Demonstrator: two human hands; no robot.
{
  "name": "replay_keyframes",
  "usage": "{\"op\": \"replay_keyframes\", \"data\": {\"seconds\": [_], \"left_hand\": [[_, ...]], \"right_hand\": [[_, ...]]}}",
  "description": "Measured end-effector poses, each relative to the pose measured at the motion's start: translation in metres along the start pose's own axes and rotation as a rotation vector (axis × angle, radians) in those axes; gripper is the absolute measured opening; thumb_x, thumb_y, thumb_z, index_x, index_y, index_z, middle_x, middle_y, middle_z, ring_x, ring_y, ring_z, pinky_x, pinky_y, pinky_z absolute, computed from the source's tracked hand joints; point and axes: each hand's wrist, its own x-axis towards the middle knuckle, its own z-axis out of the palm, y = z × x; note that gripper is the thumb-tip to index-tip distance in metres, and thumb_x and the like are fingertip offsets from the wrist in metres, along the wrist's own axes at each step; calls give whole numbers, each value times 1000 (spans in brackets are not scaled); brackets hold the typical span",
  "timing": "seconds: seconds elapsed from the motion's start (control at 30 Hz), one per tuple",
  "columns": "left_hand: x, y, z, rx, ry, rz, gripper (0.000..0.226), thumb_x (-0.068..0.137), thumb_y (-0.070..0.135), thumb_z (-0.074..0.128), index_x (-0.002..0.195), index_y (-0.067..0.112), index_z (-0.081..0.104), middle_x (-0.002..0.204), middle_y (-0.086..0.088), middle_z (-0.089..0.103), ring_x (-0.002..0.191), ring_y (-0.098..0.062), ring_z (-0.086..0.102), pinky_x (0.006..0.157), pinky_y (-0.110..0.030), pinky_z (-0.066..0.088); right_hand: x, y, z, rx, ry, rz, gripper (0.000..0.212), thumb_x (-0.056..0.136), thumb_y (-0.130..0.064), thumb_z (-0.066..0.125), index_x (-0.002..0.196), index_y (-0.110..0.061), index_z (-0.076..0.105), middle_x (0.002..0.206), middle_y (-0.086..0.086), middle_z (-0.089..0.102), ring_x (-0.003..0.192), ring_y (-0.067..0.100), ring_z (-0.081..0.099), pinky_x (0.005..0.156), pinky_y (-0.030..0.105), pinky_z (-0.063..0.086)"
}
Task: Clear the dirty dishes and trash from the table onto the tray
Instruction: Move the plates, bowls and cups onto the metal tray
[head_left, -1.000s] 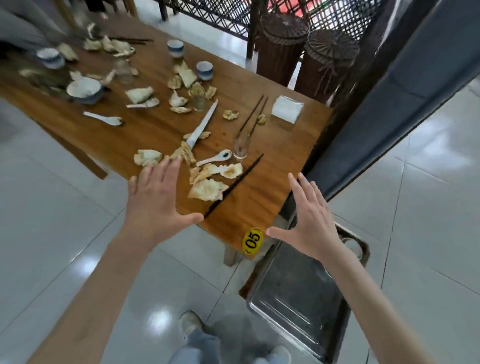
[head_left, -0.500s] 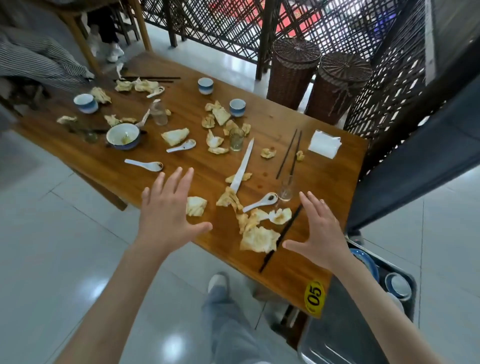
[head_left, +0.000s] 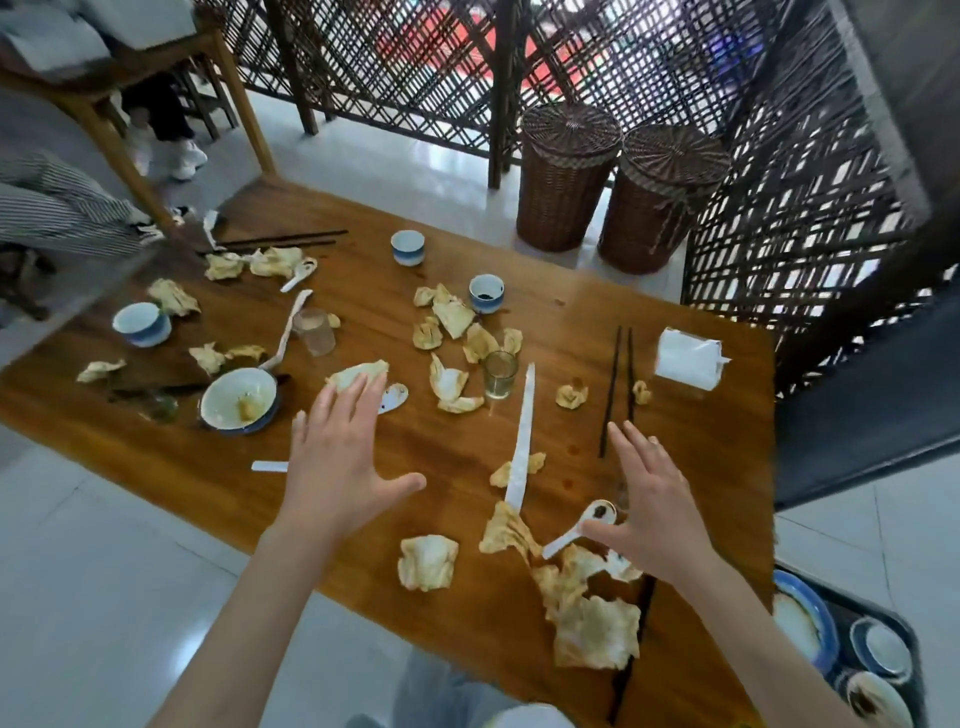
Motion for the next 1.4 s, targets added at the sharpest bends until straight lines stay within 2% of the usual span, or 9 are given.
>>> {"op": "replay_keyframes", "data": {"seconds": [0.37, 0.57, 0.7, 0.8, 0.9, 1.17, 1.4], "left_hand": [[73, -94, 16, -14, -94, -11, 117, 60, 74, 67, 149, 32, 3, 157, 5, 16, 145, -24, 10, 114, -50, 22], [126, -174, 14, 45, -169, 69, 116, 61, 74, 65, 149, 33, 2, 157, 5, 15, 145, -24, 12, 115, -50, 18], [158, -224, 12, 76, -239, 140, 114, 61, 73, 66, 149, 35, 3, 158, 7, 12, 145, -23, 8, 116, -50, 18], [178, -252, 10, 89, -290, 207, 114, 62, 71, 68, 148, 37, 2, 158, 8, 10, 146, -23, 5, 116, -50, 15], [191, -276, 12, 104, -332, 264, 115, 62, 72, 67, 148, 37, 1, 158, 8, 8, 146, -22, 4, 116, -50, 11], [191, -310, 44, 103, -481, 341, 129, 53, 72, 73, 149, 33, -5, 158, 6, 5, 145, -24, 5, 116, -50, 11], [194, -308, 72, 107, -587, 417, 140, 49, 67, 78, 148, 29, -13, 159, 3, 0, 144, -26, 10, 115, -52, 17]], "right_hand": [[58, -80, 33, -29, -43, 69, 116, 61, -66, 73, 147, -39, 0, 157, -12, 5, 145, 17, 2, 115, 45, 17], [85, -157, 69, -19, -30, 146, 115, 60, -65, 73, 147, -37, 2, 157, -10, 7, 145, 18, 5, 115, 46, 20], [97, -211, 87, -33, 39, 252, 117, 59, -67, 72, 148, -34, 4, 157, -10, 8, 145, 18, 8, 112, 43, 11], [103, -247, 102, -12, 27, 292, 116, 63, -67, 70, 149, -31, 1, 158, -8, 4, 145, 18, 5, 116, 41, 18], [108, -279, 117, 30, 45, 308, 116, 63, -66, 71, 149, -31, 1, 158, -7, 6, 145, 18, 5, 116, 41, 19], [117, -323, 139, 67, 27, 349, 116, 63, -64, 72, 148, -34, -1, 158, -10, 2, 145, 18, 1, 115, 46, 17], [109, -334, 138, 70, 8, 383, 115, 66, -63, 71, 149, -32, -2, 158, -9, 0, 145, 19, -1, 116, 45, 18]]}}
